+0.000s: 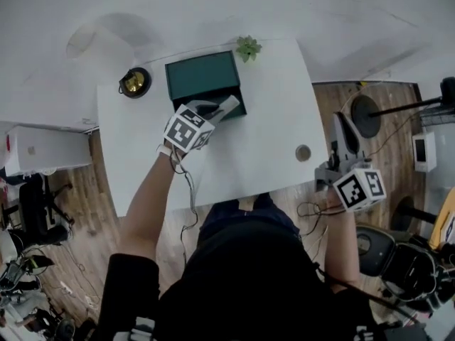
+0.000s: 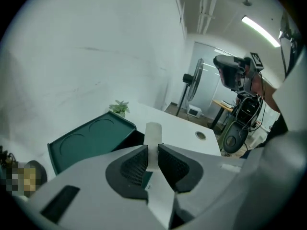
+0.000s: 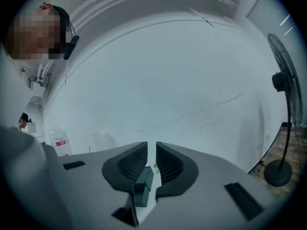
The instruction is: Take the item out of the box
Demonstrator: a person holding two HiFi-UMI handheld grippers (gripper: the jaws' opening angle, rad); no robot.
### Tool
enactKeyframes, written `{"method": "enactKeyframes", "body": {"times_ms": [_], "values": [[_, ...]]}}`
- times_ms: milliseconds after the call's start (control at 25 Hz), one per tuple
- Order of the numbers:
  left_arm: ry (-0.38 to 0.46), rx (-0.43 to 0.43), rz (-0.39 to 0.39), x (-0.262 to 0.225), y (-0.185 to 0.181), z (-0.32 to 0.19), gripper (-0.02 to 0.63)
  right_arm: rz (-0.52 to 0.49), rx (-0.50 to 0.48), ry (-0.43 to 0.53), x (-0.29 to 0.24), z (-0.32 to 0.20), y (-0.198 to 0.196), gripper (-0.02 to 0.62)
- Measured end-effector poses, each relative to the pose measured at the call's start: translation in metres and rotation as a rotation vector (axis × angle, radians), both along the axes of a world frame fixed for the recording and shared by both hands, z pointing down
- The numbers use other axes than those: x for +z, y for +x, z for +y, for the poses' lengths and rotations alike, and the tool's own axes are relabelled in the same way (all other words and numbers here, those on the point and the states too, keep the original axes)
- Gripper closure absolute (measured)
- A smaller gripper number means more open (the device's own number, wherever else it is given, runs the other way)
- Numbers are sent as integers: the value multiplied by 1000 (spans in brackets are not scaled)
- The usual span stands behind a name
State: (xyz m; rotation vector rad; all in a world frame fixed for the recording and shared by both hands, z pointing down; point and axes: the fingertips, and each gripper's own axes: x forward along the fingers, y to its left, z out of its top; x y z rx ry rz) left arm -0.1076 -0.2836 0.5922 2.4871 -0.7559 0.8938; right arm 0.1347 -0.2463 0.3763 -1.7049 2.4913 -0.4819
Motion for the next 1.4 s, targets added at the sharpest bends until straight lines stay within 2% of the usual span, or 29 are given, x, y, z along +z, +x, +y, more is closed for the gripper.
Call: {"method": "enactKeyframes", "body": {"times_ms": [80, 200, 440, 680, 920, 1080, 1240, 1280, 1400], "values": [[22, -52, 10, -11, -6, 14, 540, -22, -35, -18, 9, -7, -3, 537], [40, -144, -16, -13, -21, 34, 538, -53, -116, -18, 11, -23, -19, 538], [-21, -357, -36, 14, -62, 78, 538, -92, -265, 2, 3, -45, -53, 543], [-104, -545, -18, 51, -99, 109, 538, -89, -335, -27, 12, -50, -71, 545], [-183, -742, 19, 89, -140, 128, 538, -77, -343, -62, 23, -49, -73, 548], [-213, -789, 9, 105, -156, 136, 534, -84, -360, -46, 18, -48, -78, 549], [-219, -812, 15, 115, -159, 135, 514, -73, -335, -71, 28, -51, -73, 550], [-220, -815, 19, 115, -159, 135, 504, -72, -333, -72, 28, -51, -72, 551], [-204, -816, 2, 111, -159, 136, 417, -75, -334, -68, 27, -49, -74, 551]]}}
